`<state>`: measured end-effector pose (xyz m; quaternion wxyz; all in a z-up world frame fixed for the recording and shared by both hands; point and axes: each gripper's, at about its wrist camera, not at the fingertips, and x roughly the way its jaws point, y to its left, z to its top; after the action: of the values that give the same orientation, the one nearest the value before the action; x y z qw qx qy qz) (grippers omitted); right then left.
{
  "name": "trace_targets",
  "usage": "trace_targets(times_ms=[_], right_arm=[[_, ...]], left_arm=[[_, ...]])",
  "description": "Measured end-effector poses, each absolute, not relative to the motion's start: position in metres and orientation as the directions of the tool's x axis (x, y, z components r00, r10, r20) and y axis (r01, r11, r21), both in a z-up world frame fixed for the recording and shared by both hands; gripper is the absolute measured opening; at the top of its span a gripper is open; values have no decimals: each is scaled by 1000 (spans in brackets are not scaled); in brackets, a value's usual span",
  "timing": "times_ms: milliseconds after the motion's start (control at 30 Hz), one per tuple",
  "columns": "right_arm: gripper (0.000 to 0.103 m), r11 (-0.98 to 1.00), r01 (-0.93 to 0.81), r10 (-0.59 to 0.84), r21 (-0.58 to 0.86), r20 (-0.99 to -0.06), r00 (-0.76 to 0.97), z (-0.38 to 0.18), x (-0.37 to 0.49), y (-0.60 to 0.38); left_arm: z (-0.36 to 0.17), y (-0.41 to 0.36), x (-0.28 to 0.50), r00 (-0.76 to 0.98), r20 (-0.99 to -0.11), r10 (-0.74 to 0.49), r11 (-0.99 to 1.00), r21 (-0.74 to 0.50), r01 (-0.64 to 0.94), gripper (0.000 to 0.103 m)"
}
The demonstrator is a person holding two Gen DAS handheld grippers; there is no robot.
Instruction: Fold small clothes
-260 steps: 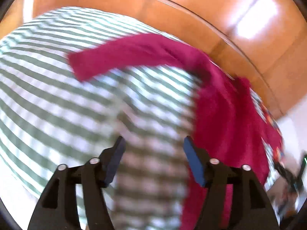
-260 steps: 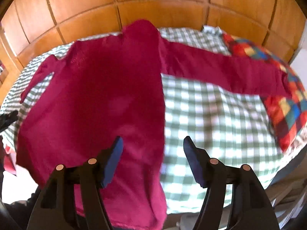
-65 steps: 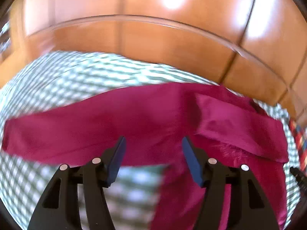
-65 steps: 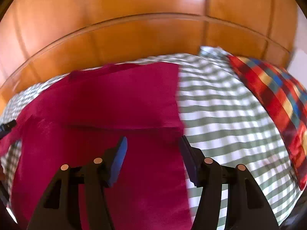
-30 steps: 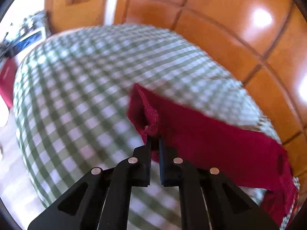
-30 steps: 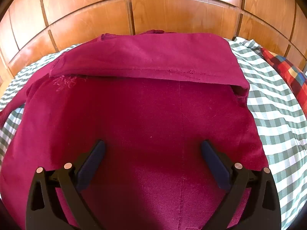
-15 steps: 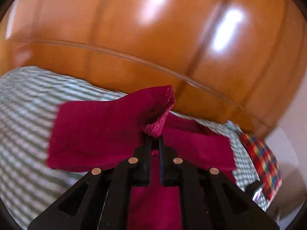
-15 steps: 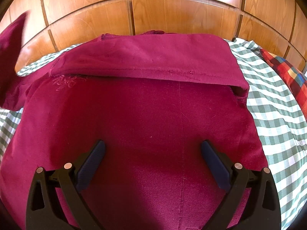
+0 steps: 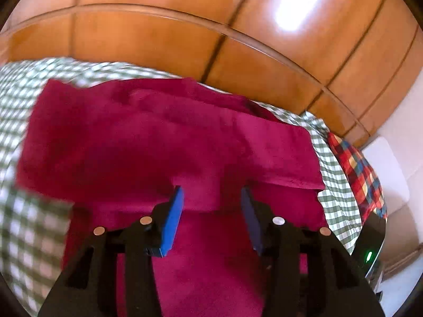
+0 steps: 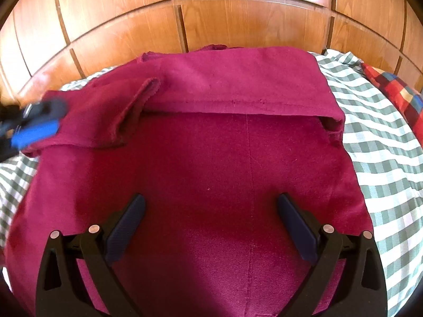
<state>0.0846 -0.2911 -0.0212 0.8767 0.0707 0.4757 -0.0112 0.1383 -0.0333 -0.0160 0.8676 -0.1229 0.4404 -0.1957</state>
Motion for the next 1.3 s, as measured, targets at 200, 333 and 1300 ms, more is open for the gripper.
trace_targets(times_ms=[200, 333, 1300], right_arm=[[75, 911, 55, 309, 408, -767, 562, 0, 107, -294], [66, 915, 68, 314, 398, -807, 501, -13, 146, -268], [8, 954, 298, -138, 29, -842, 522, -2, 183, -396]], left_arm=[[-39, 14, 110, 554, -738, -386, 917, -371, 145, 44], [-58, 23, 108, 533, -764, -364, 926, -360, 117, 42], [-57, 12, 130, 537, -808, -242, 969, -230, 90, 44]])
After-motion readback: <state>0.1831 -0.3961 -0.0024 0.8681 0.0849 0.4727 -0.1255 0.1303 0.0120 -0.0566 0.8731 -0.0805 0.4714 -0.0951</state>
